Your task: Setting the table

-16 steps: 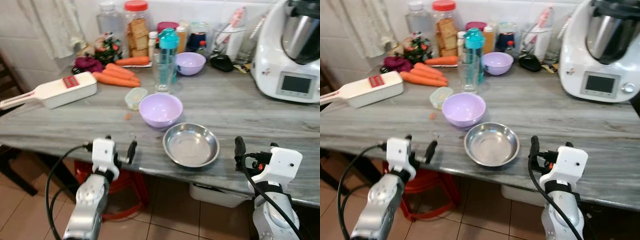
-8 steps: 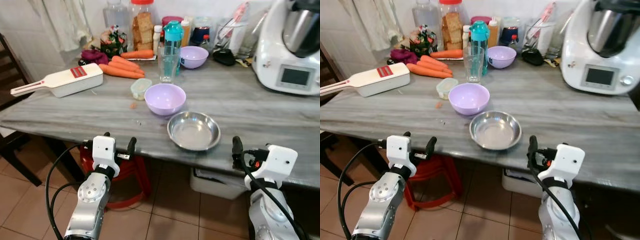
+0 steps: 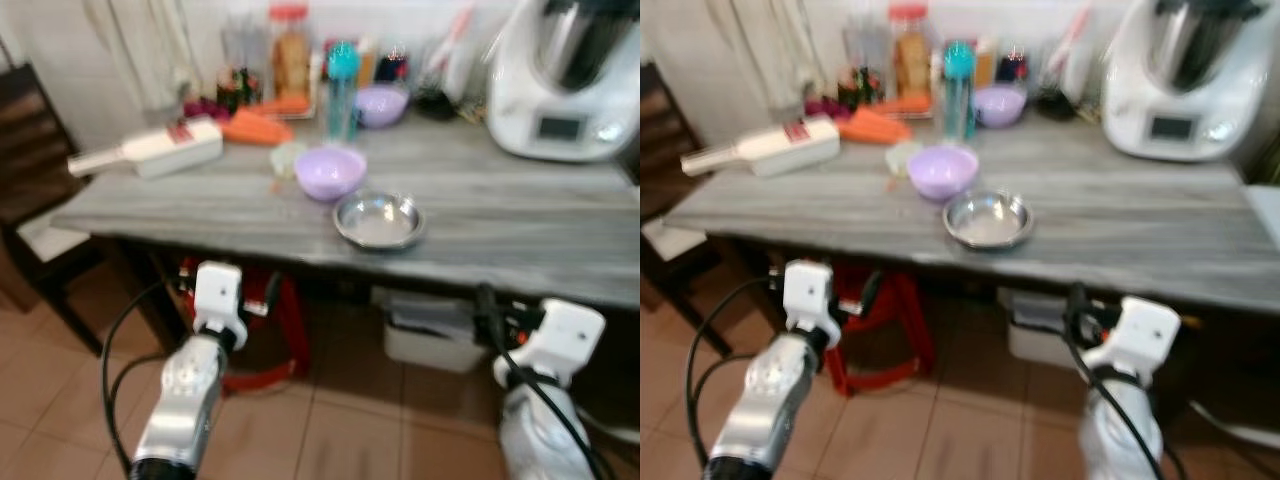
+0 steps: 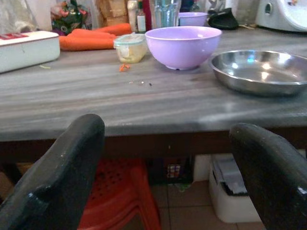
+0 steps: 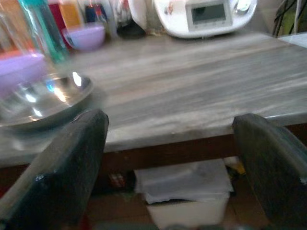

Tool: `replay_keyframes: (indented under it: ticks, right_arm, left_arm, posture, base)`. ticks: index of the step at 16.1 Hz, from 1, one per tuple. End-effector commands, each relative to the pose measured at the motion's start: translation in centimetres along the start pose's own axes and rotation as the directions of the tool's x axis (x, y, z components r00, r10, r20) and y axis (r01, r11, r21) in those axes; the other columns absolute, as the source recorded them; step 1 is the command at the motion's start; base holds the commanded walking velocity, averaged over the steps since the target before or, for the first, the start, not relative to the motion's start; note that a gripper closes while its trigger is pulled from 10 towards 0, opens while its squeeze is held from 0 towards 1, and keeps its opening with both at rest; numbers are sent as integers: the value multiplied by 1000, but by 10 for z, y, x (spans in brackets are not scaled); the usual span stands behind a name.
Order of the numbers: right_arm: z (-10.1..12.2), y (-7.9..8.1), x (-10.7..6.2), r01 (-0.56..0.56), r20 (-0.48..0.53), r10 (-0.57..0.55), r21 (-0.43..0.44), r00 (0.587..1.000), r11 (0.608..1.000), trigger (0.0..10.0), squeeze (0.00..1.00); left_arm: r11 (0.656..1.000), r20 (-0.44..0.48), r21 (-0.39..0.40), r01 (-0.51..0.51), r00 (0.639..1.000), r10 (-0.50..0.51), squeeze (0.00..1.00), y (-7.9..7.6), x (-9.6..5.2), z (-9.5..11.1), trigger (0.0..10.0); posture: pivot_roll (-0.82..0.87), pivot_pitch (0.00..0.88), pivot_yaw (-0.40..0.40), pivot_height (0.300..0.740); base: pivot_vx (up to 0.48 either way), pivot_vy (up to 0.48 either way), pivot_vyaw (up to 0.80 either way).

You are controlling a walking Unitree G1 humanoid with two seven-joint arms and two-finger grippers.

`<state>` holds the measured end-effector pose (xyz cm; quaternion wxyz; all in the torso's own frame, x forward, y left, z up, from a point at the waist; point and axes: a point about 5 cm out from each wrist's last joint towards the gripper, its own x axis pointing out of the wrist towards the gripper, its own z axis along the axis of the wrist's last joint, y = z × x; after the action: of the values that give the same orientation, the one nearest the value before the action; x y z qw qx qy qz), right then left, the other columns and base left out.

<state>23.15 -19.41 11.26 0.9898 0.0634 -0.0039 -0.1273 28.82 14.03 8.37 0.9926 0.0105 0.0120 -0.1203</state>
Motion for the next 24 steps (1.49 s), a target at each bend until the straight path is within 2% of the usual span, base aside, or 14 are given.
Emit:
replay_keyframes:
  ticks: [1, 10, 12, 18, 24]
  right_arm:
    - [4, -2, 3, 3, 12, -3, -3, 1000, 1000, 10000, 0]
    - [3, -1, 10, -9, 5, 9, -6, 1000, 1000, 10000, 0]
    - [4, -1, 11, -11, 7, 11, -7, 1000, 1000, 10000, 0]
    - [4, -1, 14, -4, 7, 4, -12, 1000, 1000, 10000, 0]
    - [5, -4, 15, 5, 12, -5, -16, 1000, 1000, 10000, 0]
  left_arm:
    - [1000, -4, 0, 5, 1000, -5, 0, -2, 0, -1, 10000]
    - [1000, 21, 13, 25, 999, -25, 0, -5, -2, 1, 10000]
    - [1000, 24, -3, 11, 1000, -11, 0, -4, -1, 1, 10000]
    - [996, 54, 2, 85, 995, -85, 0, -13, 2, 6, 10000]
    - [994, 58, -8, 106, 993, -105, 0, -15, 3, 5, 10000]
  posture:
    - [-66, 0, 56, 740]
    - [-46, 0, 32, 740]
    - [-43, 0, 30, 740]
    - [-49, 0, 33, 740]
    - [-57, 0, 37, 740]
  base:
    - [-334, 0, 0]
    - [-319, 0, 0]
    - [0, 0, 0]
    - [0, 0, -170]
    - [0, -353, -81]
